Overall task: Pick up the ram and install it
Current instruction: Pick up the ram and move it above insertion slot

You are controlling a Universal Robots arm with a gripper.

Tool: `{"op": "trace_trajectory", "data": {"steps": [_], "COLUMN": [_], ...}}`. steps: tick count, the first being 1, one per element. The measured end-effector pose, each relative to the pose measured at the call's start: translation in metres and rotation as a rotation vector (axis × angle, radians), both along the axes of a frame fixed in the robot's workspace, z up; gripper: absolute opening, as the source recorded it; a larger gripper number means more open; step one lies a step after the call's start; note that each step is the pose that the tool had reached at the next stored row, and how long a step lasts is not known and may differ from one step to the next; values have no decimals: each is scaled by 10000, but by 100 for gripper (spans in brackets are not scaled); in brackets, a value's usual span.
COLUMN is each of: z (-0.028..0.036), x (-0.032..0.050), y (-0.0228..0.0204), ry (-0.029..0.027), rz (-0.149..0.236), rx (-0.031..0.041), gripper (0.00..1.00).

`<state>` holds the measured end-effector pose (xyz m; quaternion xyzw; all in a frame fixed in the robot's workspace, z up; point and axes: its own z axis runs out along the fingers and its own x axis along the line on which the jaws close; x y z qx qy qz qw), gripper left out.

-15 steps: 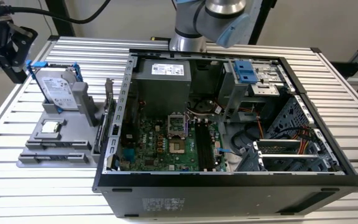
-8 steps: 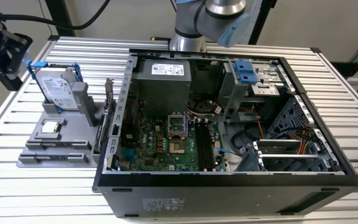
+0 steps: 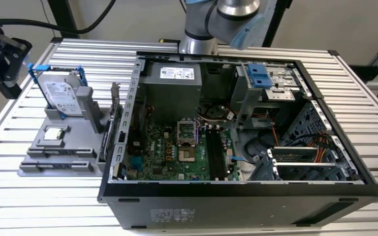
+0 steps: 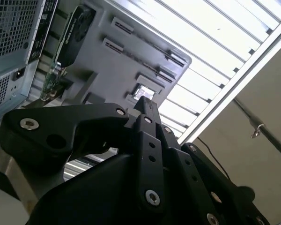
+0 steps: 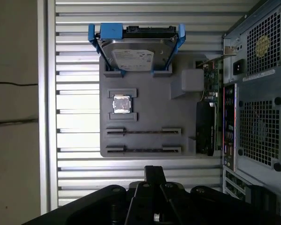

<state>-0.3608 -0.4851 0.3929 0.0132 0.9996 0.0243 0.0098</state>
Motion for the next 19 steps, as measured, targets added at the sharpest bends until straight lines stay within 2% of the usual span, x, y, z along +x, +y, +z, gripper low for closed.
{"op": "trace_trajectory", "data": {"steps": [11, 19], "z": [0, -1], "x": [0, 0], "y": [-2, -3], "ry": [-1, -1], "rz": [22, 594], "rx": [0, 0], "gripper": [0, 0]}}
